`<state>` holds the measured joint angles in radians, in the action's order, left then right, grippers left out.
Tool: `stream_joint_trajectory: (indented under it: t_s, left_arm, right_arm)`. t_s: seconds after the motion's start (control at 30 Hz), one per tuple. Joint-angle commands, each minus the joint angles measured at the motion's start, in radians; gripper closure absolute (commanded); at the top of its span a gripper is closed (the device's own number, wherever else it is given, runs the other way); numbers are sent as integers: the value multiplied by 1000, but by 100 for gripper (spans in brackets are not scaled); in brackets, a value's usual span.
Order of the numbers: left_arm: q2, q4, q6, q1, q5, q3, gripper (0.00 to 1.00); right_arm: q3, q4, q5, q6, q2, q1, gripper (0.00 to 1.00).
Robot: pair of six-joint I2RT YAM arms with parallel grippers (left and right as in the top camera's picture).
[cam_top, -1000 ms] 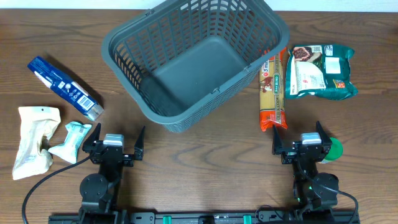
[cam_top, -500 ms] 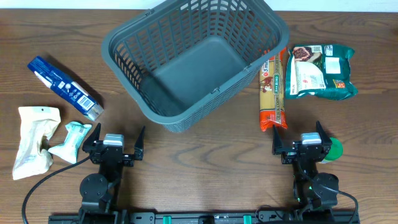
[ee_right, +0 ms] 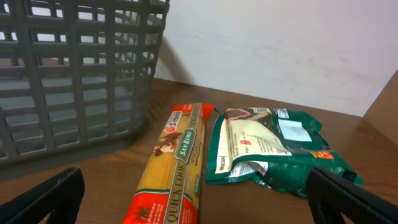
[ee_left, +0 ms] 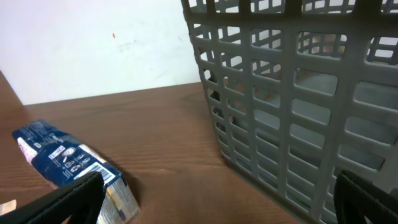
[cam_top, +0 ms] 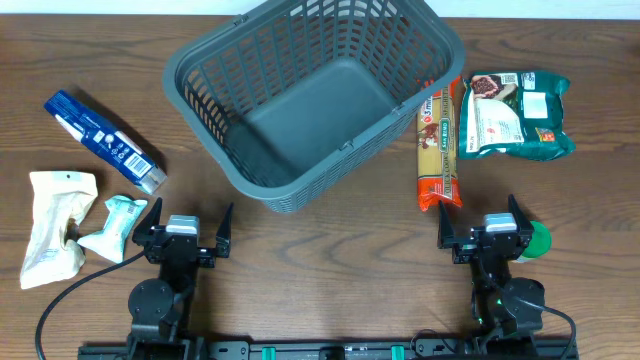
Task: Pack container
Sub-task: 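Move both grippers forward toward the grey basket's near rim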
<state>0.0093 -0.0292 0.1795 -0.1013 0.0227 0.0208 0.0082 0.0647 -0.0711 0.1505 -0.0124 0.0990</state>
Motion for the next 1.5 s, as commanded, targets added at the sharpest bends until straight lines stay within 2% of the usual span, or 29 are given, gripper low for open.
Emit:
stream_joint_trajectory:
  t_s: [0.0,0.43,0.6,0.7,0.73,0.87,1.03,1.27,1.47]
  left_arm:
    - [-5,-41,-2,-3,-9,-17,1]
    - [-5,-36,6,-2,-10,-17,1]
    - [-5,58,-3,-3,-8,-17,1]
    - [-5,145,-69,-3,-9,-17,1]
    - [-5,149,-127,-3,-9,-13,1]
    - [20,-15,-301,-3,-9,44,1]
    - [124,-189,-316,-3,-10,205,1]
    - [362,-447,-362,-3,-9,517,1]
    - [570,-775,-380,-3,-8,832,1]
  right_arm:
    - [-3,3,-3,4,7,-8,1]
    - [-3,3,-5,0,7,-8,1]
    - [-3,-7,1,-6,7,-8,1]
    - [-3,0,35,-116,7,-8,1]
    - [-2,-1,53,-190,7,-8,1]
    - [5,1,59,-381,4,-8,1]
    - [93,53,67,-455,-31,-8,1]
    - [363,279,93,-507,-217,-8,1]
    - [739,631,106,-510,-479,-8,1]
